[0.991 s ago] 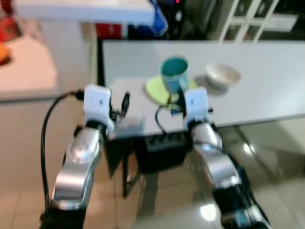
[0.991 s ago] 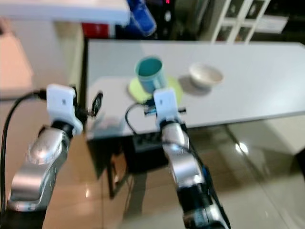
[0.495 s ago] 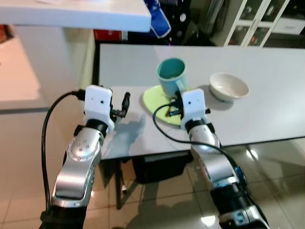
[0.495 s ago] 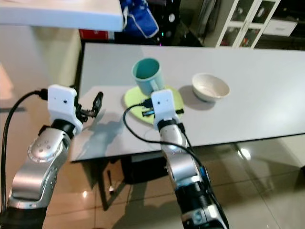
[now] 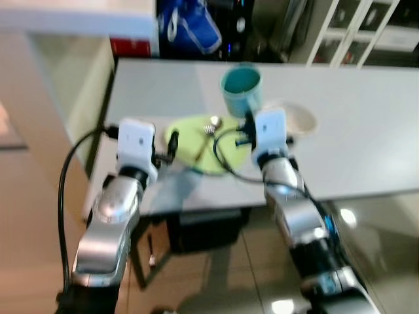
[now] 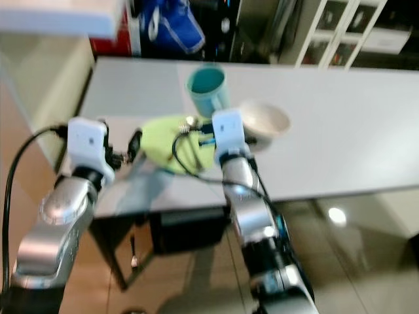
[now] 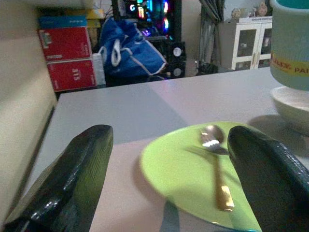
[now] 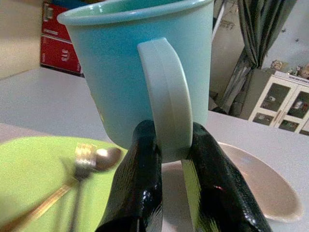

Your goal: Setting the table

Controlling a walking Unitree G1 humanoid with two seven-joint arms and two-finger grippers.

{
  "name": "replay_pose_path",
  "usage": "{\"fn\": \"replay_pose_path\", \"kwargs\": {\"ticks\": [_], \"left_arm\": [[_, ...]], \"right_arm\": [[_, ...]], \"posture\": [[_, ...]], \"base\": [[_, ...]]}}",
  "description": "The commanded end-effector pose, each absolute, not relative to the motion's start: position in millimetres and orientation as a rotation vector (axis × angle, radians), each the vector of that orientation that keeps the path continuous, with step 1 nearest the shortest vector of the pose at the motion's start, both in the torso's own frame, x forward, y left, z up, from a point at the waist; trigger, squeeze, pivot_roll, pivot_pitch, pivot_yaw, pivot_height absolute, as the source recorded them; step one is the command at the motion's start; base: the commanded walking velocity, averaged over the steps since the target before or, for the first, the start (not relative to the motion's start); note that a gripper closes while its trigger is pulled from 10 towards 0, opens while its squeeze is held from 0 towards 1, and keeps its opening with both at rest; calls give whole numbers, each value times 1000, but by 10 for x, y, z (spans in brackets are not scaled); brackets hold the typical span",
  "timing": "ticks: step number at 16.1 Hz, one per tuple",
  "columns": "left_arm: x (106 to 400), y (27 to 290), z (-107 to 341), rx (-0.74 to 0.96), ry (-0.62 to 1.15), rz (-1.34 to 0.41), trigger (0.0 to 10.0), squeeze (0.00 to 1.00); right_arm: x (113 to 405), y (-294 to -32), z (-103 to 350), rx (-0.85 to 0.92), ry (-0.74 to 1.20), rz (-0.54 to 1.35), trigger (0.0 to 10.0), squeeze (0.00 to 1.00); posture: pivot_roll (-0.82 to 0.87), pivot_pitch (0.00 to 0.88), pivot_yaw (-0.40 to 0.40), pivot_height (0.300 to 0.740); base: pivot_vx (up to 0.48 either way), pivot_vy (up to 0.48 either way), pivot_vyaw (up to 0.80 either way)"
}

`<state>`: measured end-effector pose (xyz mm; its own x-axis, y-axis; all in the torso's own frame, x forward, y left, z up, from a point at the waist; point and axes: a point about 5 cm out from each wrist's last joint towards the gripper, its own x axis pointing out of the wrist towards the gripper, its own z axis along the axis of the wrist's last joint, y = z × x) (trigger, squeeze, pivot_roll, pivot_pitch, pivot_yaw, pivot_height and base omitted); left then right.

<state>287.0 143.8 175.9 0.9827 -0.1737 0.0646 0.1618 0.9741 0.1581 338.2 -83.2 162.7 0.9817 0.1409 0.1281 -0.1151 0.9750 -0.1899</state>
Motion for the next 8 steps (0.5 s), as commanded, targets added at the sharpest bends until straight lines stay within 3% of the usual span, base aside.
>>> {"fn": "replay_pose_path", "kwargs": {"ticks": [1,8], "left_arm": [[2863,1353,1791,131,-94,-198,10000,0],[2863,1348,1823,133,-105,-198,10000,0]], "right_arm": [[3405,-972,1610,-177,-134,88,10000,0],[3491,-696,1713,-112,-142,210,10000,0]], "posture": [[228,0,-58,740],[230,0,-48,740]], "base": [[0,0,0],[0,0,0]]}}
